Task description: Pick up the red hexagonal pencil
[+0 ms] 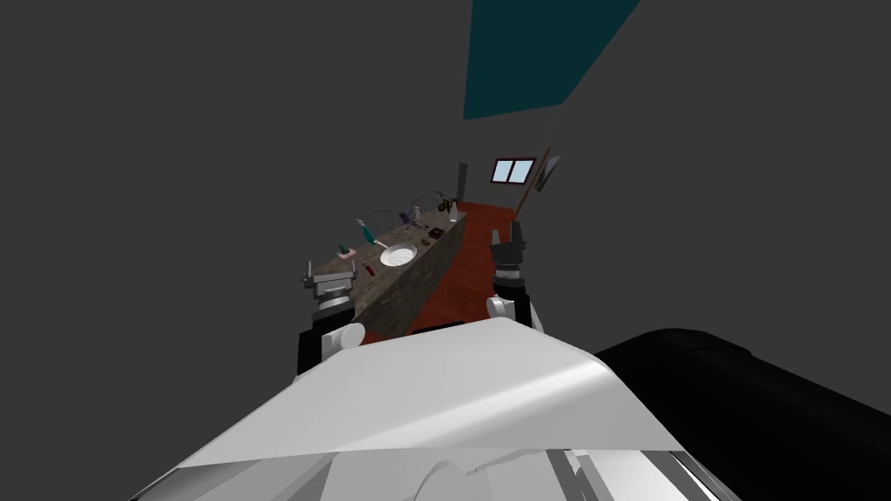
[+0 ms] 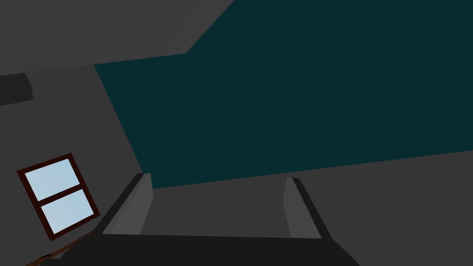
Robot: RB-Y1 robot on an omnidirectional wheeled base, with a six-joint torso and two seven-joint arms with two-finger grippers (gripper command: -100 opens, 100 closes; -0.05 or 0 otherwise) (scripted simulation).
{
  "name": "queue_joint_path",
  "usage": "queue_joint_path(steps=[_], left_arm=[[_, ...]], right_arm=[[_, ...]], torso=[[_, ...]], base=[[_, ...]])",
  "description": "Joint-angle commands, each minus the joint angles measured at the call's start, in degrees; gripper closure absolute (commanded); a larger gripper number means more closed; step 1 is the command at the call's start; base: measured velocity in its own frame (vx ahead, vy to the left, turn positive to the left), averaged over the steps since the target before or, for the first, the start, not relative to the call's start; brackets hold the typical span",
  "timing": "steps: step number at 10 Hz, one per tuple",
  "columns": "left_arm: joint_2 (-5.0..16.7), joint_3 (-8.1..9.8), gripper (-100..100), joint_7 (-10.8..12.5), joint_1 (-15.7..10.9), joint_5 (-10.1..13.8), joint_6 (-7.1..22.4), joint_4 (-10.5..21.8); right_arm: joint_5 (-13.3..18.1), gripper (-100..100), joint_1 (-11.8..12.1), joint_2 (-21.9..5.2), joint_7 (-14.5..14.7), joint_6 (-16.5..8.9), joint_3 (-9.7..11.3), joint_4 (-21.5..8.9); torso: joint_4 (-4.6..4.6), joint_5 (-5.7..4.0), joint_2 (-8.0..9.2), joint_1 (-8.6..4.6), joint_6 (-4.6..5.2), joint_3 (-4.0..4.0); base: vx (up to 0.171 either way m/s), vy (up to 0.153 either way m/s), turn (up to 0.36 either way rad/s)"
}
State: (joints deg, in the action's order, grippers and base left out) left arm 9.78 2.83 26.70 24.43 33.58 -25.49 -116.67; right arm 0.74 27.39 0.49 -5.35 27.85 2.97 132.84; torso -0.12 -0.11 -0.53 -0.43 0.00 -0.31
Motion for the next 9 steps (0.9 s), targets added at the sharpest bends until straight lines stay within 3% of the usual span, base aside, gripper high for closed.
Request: queue_joint_path(steps=[1,5,6,9], left_arm=[[-0.01,0.88,-100,2.58,0.28,2.86,0.34,1.87],[-0.87,2.82,-100,8.00,1.66,9.17,0.52,6.86],[-0.87,2.82,-100,8.00,1.66,9.17,0.52,6.86],[-1.61,4.46,-100,11.59,2.91,13.28,0.68,10.39]], right_arm=[[0.00,0,0.00,0.00,0.00,0.00,0.00,0.00],[0.00,0,0.00,0.00,0.00,0.00,0.00,0.00],[0.00,0,0.00,0.00,0.00,0.00,0.00,0.00],[0.00,0,0.00,-0.01,0.00,0.00,-0.01,0.00]], torso=[[0.00,0.00,0.00,0.00,0.00,0.00],[-0.05,0.02,-0.19,0.08,0.00,-0.12],[-0.03,0.02,-0.09,0.13,0.00,-0.06],[-0.02,0.07,-0.09,0.33,0.00,-0.06]], base=[[0.172,-0.088,0.068],[0.169,-0.098,0.073],[0.106,-0.056,0.024],[0.149,-0.055,0.062]])
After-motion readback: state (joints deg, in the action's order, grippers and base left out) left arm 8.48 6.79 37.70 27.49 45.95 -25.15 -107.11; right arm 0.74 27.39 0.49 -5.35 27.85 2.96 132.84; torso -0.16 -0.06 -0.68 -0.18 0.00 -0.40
